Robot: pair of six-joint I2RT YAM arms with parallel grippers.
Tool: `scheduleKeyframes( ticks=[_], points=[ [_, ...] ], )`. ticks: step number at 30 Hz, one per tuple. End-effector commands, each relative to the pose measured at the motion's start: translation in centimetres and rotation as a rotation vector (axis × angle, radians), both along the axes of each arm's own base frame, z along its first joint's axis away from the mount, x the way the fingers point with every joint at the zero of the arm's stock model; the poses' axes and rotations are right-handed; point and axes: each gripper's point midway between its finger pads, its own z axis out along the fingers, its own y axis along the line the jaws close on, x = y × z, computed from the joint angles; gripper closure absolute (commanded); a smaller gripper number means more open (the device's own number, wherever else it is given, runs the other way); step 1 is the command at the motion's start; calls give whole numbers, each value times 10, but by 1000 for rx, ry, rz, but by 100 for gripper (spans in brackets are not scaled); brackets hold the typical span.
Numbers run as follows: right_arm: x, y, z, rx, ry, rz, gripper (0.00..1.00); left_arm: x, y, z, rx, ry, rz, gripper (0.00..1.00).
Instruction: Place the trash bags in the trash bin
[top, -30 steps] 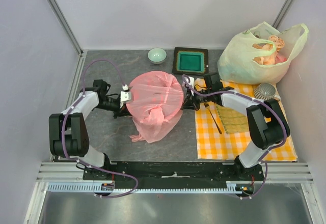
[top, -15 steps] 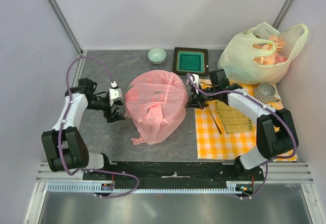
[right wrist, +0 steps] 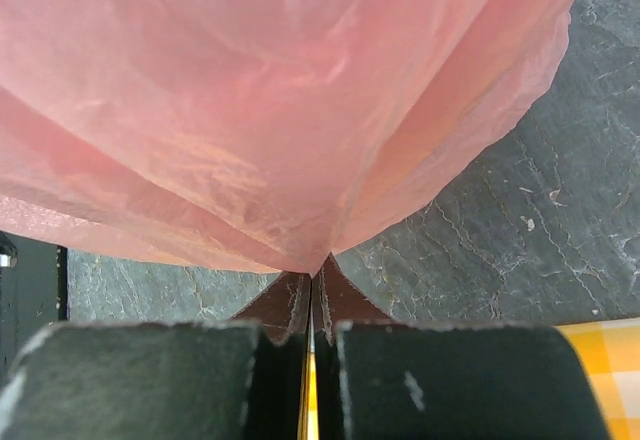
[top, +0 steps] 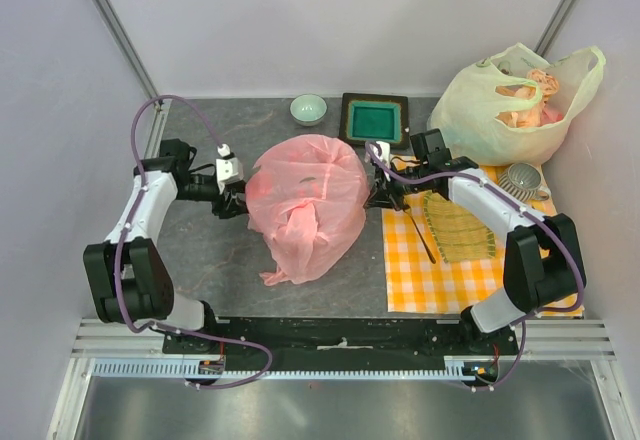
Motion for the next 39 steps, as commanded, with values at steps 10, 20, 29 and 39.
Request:
scheduleKeyframes(
  ticks=[10,20,29,39],
  points=[
    [10,4,15,23,-32,20,100,-7,-10,-72,70,189,-26,98],
    [19,5,5,4,-10,10,92,-11,-3,-110,281,257,-42,98],
    [9,-10,16,-4,-9,-2,38,5,20,-49,226,189,91,28],
    [5,-51,44,-57,-44,-115,4,23,64,77,268,23,194,13]
  ],
)
